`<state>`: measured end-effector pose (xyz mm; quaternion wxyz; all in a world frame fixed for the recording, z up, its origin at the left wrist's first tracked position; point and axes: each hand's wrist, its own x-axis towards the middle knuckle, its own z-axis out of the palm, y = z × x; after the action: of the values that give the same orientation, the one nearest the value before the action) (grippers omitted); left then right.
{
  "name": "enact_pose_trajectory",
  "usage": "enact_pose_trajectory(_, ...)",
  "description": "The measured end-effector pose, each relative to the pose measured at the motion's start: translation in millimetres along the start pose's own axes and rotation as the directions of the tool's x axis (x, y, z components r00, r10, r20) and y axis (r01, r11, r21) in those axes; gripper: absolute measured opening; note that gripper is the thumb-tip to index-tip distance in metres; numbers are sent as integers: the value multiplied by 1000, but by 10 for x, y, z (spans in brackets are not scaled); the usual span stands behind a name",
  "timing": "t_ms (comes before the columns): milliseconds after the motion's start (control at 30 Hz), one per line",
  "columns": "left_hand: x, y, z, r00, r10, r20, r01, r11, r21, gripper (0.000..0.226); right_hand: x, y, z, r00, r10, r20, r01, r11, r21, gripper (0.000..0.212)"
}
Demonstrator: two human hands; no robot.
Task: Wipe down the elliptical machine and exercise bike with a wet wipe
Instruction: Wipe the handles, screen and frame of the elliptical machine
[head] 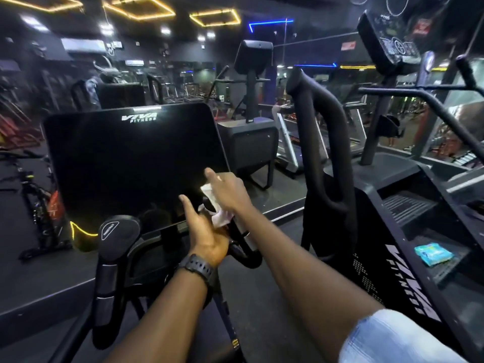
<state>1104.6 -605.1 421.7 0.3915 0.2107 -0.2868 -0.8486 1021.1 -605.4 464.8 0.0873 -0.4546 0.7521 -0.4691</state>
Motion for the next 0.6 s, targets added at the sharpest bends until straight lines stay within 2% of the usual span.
enact_pose_trajectory(33, 34, 11, 0, 1000, 26, -5, -26, 1000, 7, 82, 69, -136, 1, 999, -5, 38, 8, 997, -80, 54)
enact_pose_trajectory(100, 83, 8, -31, 997, 79, 12, -79, 997, -10, 77, 60, -257, 69, 975, -222, -2, 210, 923, -322, 45)
enact_pose_trajectory(133, 64, 13, -44, 997, 71, -3, -71, 997, -26, 78, -17, -245, 118, 917, -395, -45, 333, 824, -459, 39)
enact_pose_trajectory(200, 73, -5, -118, 997, 68, -22, -69, 995, -66, 76, -182, -86, 205, 733, -677, -68, 498, 602, -624, 33)
enact_pose_trajectory(233, 90, -17, -148, 998, 63, -6, -64, 994, -93, 72, -216, 22, 216, 665, -745, -54, 544, 532, -649, 32)
enact_pose_trajectory(267, 94, -14, -165, 998, 58, 7, -56, 992, -112, 68, -211, 105, 211, 629, -776, -44, 569, 499, -654, 30)
enact_pose_trajectory(300, 99, -3, -164, 998, 56, 31, -52, 991, -125, 67, -196, 135, 173, 636, -770, -51, 568, 512, -644, 28)
enact_pose_trajectory(333, 92, 15, -143, 997, 58, 53, -51, 992, -118, 69, -172, 127, 149, 679, -731, -62, 543, 557, -628, 27)
enact_pose_trajectory(433, 107, 39, -93, 992, 65, 108, -57, 996, -73, 81, -112, -14, 94, 849, -522, -76, 405, 737, -541, 38)
enact_pose_trajectory(467, 93, 48, -65, 991, 69, 116, -64, 997, -50, 85, -90, -28, 58, 896, -436, -82, 359, 821, -444, 42)
enact_pose_trajectory(533, 84, 60, -39, 987, 78, 140, -81, 997, 19, 91, -42, 41, -20, 968, -242, -73, 231, 965, -127, 48)
enact_pose_trajectory(567, 84, 68, -37, 985, 76, 152, -84, 995, 47, 93, -50, 108, -28, 981, -176, -81, 175, 984, -15, 50)
enact_pose_trajectory(600, 71, 76, -35, 987, 64, 149, -74, 995, 63, 95, -88, 173, -11, 983, -142, -112, 146, 989, 24, 52)
